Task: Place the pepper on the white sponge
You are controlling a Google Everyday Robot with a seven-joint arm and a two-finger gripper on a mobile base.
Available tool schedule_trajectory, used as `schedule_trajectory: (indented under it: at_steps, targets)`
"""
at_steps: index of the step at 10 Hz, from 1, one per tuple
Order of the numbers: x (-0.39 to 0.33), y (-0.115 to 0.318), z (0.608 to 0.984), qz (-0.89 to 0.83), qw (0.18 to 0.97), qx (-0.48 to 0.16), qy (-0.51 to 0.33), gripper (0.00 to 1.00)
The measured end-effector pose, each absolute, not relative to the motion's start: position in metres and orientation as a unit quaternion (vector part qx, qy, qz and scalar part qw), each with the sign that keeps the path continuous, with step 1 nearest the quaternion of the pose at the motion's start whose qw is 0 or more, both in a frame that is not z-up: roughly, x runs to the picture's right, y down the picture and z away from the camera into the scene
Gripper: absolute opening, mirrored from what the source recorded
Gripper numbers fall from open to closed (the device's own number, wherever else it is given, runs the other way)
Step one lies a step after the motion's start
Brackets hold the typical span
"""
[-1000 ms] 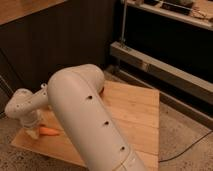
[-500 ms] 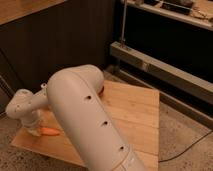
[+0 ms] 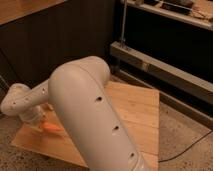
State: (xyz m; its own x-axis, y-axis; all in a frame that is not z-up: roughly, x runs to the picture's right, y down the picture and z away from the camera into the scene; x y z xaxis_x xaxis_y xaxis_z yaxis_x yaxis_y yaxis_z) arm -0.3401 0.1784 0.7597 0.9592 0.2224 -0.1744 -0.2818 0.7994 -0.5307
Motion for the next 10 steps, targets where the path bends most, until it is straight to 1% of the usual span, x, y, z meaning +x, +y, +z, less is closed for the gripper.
schedule_trajectory:
  at_steps: [3,6,10]
  targets:
    - [-0.304,0.175,0.737,0.161,0.947,-0.268,0.078,0.0]
    - [-0.284,0.175,0.722,0.202,0.943,-0.259,0.058,0.0]
    - [-0.252,0.182,0.728,0.258,0.93,-0.259,0.038,0.0]
